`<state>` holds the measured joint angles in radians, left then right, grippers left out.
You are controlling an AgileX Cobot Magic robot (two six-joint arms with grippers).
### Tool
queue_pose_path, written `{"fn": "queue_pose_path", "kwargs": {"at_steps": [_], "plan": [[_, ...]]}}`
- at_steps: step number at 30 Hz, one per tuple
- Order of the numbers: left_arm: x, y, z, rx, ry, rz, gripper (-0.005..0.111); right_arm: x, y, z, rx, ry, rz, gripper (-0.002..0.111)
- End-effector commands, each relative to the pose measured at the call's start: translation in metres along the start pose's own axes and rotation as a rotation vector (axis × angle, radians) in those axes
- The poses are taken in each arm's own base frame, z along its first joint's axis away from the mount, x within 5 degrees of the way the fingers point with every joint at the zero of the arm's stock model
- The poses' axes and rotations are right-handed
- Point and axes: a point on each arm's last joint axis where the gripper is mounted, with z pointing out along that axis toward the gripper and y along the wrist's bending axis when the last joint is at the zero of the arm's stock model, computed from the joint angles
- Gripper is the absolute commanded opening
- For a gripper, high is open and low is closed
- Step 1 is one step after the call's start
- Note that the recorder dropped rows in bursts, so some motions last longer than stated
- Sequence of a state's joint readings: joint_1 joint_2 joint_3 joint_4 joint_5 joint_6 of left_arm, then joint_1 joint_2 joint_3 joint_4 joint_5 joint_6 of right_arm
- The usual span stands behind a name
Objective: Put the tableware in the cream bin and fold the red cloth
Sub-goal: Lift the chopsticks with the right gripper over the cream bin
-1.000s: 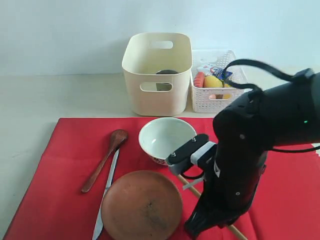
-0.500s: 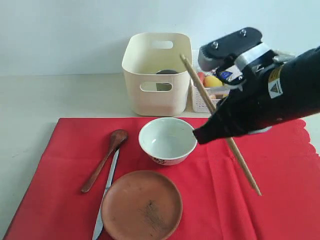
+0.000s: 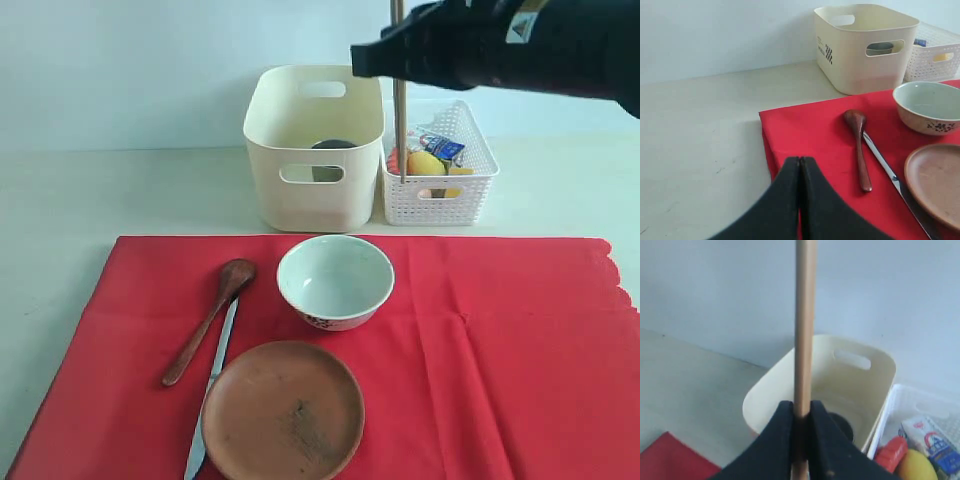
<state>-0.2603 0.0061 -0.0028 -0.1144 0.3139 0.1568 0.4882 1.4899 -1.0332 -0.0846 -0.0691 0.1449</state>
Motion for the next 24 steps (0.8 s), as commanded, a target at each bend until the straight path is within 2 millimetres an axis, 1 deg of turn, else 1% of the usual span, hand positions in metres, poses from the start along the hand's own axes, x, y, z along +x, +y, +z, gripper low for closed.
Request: {"fn": "queue_pose_path", "kwargs": {"at_steps": [1,4,7,8,12,16,19,24], "plan": [[0.0,0.0,0.0,-0.005,-0.01,0.0,0.0,-0.018,-0.008,0.034,0.016,-0.066,-0.028,0.0],[0.0,0.0,0.0,-0.005,-0.01,0.0,0.0,-0.028,-0.013,0.057,0.026,-0.091,-0.03,0.0],[0.0,0.0,0.0,-0.005,-0.01,0.0,0.0,-0.031,-0.014,0.081,0.021,-0.114,-0.046,0.0],[0.0,0.0,0.0,-0.005,-0.01,0.0,0.0,-0.034,-0.013,0.087,0.017,-0.131,-0.071,0.0],[0.0,0.0,0.0,-0.005,-0.01,0.0,0.0,-0.033,-0.012,0.112,-0.003,-0.176,-0.108,0.0],[0.0,0.0,0.0,-0.005,-0.01,0.0,0.0,-0.022,-0.011,0.136,-0.027,-0.183,-0.157,0.0],[0.0,0.0,0.0,-0.005,-0.01,0.0,0.0,-0.014,-0.016,0.149,-0.046,-0.19,-0.156,0.0],[0.0,0.0,0.0,-0.005,-0.01,0.0,0.0,0.003,-0.04,0.167,-0.03,-0.197,-0.084,0.0]]}}
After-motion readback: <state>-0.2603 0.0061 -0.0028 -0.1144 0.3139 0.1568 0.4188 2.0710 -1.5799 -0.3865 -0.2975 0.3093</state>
